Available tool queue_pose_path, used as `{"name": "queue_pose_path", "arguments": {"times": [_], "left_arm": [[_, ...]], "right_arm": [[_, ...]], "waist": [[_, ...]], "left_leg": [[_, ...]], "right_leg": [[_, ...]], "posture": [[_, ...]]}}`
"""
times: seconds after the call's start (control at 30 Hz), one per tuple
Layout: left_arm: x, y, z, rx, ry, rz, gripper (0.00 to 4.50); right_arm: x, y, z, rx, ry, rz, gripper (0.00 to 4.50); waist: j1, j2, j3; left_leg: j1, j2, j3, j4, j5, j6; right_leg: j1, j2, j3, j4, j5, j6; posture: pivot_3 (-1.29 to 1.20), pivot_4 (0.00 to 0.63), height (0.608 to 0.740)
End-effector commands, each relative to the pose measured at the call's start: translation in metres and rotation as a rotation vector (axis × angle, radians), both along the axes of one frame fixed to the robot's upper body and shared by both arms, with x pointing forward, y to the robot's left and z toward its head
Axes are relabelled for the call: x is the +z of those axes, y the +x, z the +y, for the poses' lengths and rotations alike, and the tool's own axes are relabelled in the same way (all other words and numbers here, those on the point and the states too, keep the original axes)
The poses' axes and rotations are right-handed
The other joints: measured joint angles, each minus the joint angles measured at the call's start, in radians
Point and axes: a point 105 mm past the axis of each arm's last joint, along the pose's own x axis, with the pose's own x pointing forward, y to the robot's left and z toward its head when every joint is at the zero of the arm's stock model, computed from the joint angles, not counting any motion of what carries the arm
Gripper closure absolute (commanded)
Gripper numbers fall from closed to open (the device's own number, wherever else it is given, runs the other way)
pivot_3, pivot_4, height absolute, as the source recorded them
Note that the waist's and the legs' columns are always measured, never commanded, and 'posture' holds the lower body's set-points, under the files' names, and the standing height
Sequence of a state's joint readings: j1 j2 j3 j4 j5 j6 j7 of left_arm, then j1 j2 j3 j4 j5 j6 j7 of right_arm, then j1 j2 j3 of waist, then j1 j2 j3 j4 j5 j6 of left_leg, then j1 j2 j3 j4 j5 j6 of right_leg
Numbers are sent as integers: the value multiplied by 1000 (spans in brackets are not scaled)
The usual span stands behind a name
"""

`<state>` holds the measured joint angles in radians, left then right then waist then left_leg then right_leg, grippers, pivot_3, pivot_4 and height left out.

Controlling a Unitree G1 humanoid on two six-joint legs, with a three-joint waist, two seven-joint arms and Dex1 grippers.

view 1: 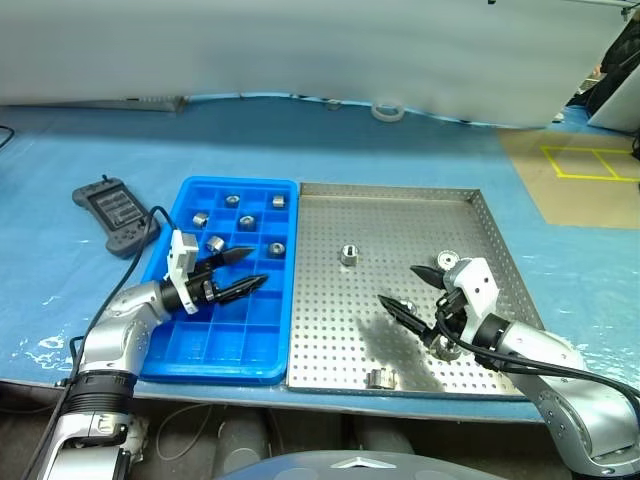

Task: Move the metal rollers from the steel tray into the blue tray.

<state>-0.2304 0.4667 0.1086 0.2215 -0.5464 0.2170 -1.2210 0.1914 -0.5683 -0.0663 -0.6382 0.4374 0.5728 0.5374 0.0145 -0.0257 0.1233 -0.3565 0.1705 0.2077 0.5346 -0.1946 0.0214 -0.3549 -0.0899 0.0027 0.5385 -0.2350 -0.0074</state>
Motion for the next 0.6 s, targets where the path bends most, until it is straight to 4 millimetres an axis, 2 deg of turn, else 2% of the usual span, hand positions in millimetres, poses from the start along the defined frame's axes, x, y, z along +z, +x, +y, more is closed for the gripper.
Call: {"name": "queue_pose_path", "arguments": {"times": [0.03,0.43,0.6], "left_arm": [[0,0,0,-27,1,-31,66],[4,-1,-7,-28,-16,-45,66],[11,16,-6,27,-25,-61,66]], "right_arm": [[11,-3,5,10,5,-51,0],[15,-1,1,4,-1,-60,0],[17,2,-3,7,-29,-62,0]], "waist": [[-1,0,0],[0,1,-1],[2,1,-1]], "left_leg": [[0,0,0,0,0,0],[1,0,0,0,0,0],[1,0,0,0,0,0]], "right_leg": [[0,0,0,0,0,0],[1,0,0,0,0,0],[1,0,0,0,0,0]], "posture": [[-240,150,740],[-236,150,740],[-230,150,740]]}}
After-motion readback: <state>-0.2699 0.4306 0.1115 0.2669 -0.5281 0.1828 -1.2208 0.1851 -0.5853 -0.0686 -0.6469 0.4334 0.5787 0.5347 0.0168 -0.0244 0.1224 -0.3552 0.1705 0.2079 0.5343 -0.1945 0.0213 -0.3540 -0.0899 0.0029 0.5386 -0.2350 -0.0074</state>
